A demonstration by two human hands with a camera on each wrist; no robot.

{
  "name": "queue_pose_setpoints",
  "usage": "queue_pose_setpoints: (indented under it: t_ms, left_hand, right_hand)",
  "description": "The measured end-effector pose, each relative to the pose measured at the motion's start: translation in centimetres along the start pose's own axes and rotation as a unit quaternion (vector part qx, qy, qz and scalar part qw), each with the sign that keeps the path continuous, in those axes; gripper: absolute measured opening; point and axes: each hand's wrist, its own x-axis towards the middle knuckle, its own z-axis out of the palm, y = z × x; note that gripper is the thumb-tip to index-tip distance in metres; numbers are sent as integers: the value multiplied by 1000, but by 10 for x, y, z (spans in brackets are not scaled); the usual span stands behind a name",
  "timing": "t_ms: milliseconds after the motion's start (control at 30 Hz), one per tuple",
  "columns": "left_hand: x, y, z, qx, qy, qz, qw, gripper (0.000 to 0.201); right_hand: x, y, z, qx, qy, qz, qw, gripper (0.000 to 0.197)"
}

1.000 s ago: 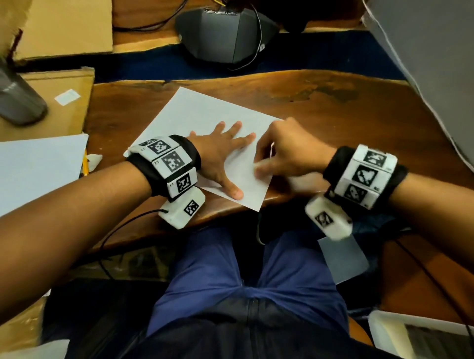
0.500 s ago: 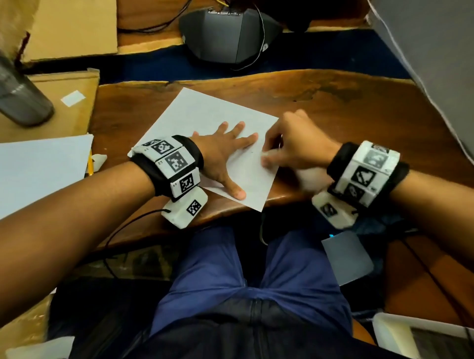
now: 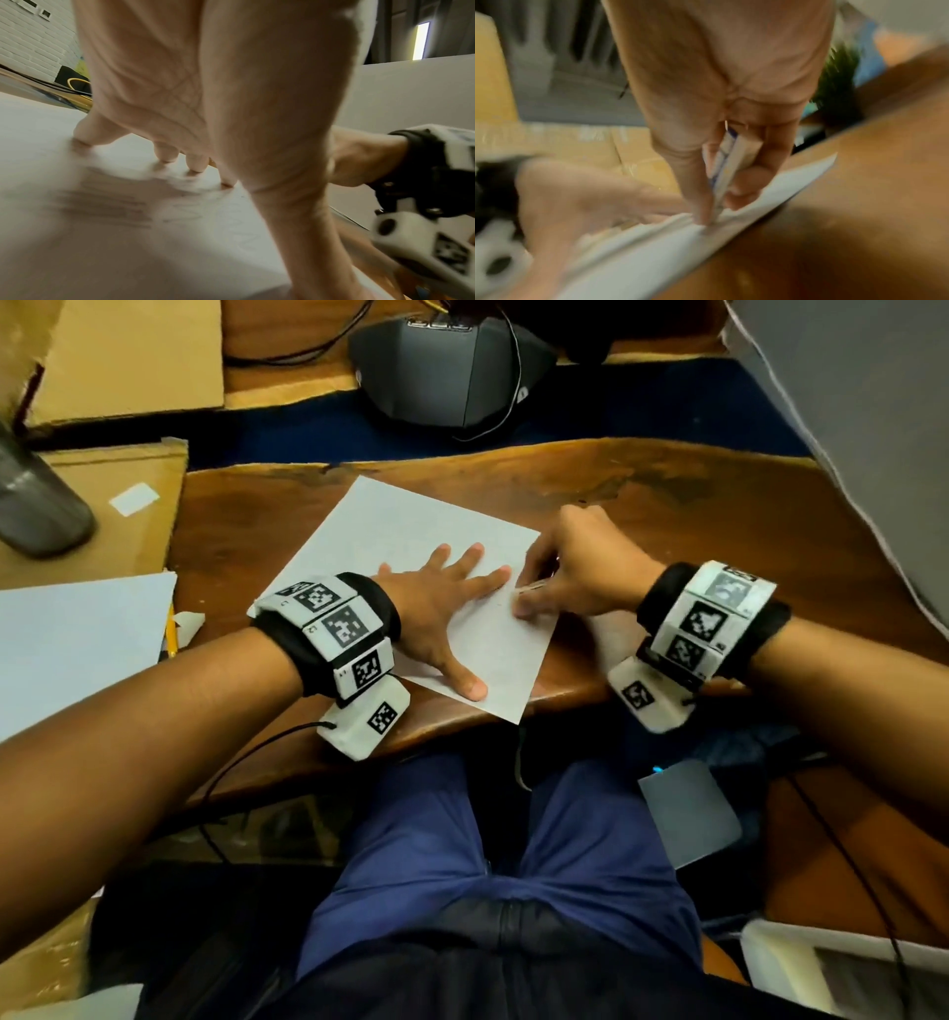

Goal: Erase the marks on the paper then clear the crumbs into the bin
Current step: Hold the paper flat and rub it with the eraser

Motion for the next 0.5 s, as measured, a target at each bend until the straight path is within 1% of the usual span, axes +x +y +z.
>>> queue_pose_setpoints:
  t_ms: [33,133,167,233,267,300,333,400,433,467,500]
  left_hand:
    - [0,-1,0,0,2,0,1000,139]
    - [-1,-1,-1,-7,-2,6,1000,139]
    - [-1,-1,-1,-7,-4,5,1000,139]
    - [0,0,-1,-3,-7,1,1000,139]
    - [0,-1,-1,-2,-6,0,1000,139]
    - [0,-1,-1,-3,-5,1,1000,140]
    - [0,-1,0,-5,-4,4,1000,140]
    - [0,-2,-1,-13,-4,6,1000,139]
    - [0,-1,-1,-12,-5,7,1000,138]
    - [0,-1,-1,-8,-5,7,1000,138]
    - [1,-1,-1,-5,-7,6,1000,138]
  right_hand:
    - [-1,0,2,1,1,-3,1000,13]
    - [-16,-19,18,-9,-56,-81,995,10]
    - [-14,-17,16,-14,-63,-79,995,11]
    - [-1,-3,2,-8,-26,-21,999,15]
    - [4,1,-3,-7,-1,-7,1000,15]
    - [4,2,-1,-5,5,-8,1000,14]
    - [1,-4,6,-5,-12,-26,1000,12]
    - [-12,-21,19,-12,-71,-84,994,14]
    - [-11,-21,18,-11,-84,-82,993,15]
    - [-5,-15,13,-13,-75,-59,995,16]
    - [2,-9,6,-3,-50,-32,998,16]
